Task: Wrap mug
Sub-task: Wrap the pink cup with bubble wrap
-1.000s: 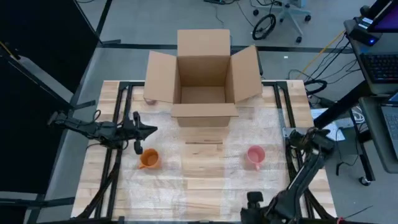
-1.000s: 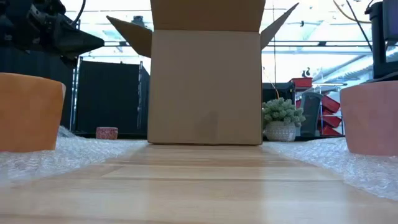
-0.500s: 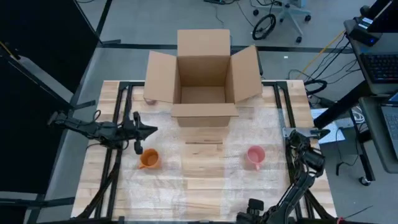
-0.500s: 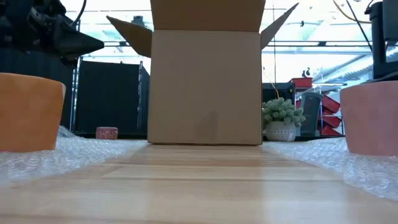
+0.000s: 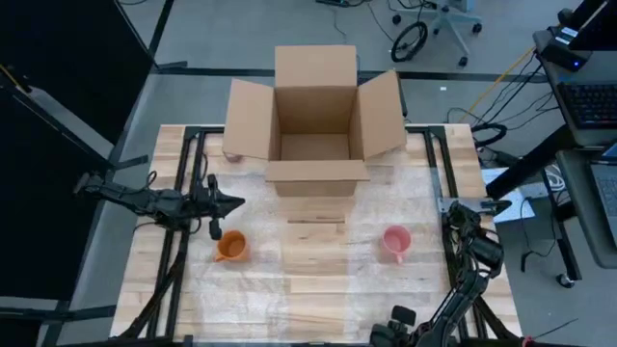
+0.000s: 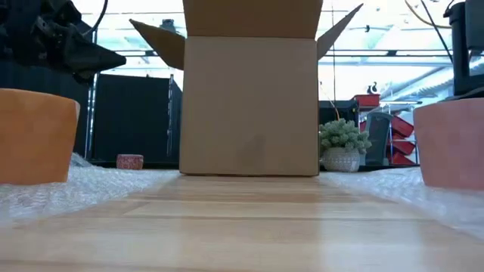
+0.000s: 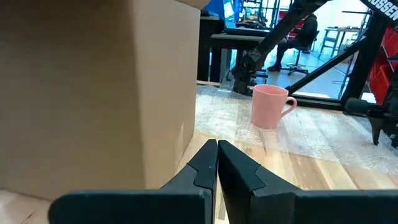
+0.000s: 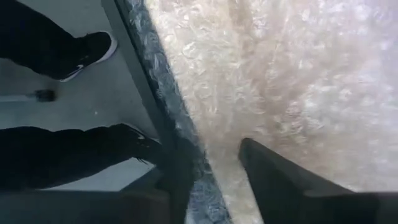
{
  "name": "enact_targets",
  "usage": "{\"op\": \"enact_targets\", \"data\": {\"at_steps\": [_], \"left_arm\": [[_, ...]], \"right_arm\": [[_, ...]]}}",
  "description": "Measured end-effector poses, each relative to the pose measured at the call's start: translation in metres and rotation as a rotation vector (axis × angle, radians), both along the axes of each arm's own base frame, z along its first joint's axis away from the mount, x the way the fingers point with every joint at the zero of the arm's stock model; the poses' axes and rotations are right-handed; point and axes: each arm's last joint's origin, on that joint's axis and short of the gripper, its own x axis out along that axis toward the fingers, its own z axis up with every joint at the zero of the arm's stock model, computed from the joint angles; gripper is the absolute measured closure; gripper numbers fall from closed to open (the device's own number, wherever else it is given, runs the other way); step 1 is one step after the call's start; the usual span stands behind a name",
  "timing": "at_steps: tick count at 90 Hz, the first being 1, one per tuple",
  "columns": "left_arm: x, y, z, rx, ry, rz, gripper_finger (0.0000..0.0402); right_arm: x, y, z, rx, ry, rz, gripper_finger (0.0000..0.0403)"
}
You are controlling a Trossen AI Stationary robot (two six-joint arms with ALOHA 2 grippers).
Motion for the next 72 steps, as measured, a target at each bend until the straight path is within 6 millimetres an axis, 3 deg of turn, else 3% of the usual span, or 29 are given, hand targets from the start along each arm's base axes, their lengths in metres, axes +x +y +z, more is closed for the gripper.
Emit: {"op": "enact_targets", "data": {"at_steps": [14,39,72], "left_arm": [[0.000,0.000,0.000,0.000,0.000,-0.001,0.0402],[0.000,0.000,0.000,-0.001,-0.001,-0.005,0.0402],[0.000,-0.001,0.000,-0.001,-0.001,-0.019,0.0402]], "right_arm": [[0.001,-0.003,0.006,0.001,0.007,0.042,0.0392],[0.008,-0.035,0.054,-0.025,0.009,0.034,0.0400],[-0.010,-0.133,0.152,-0.265,0.056,-0.077,0.0402]]}}
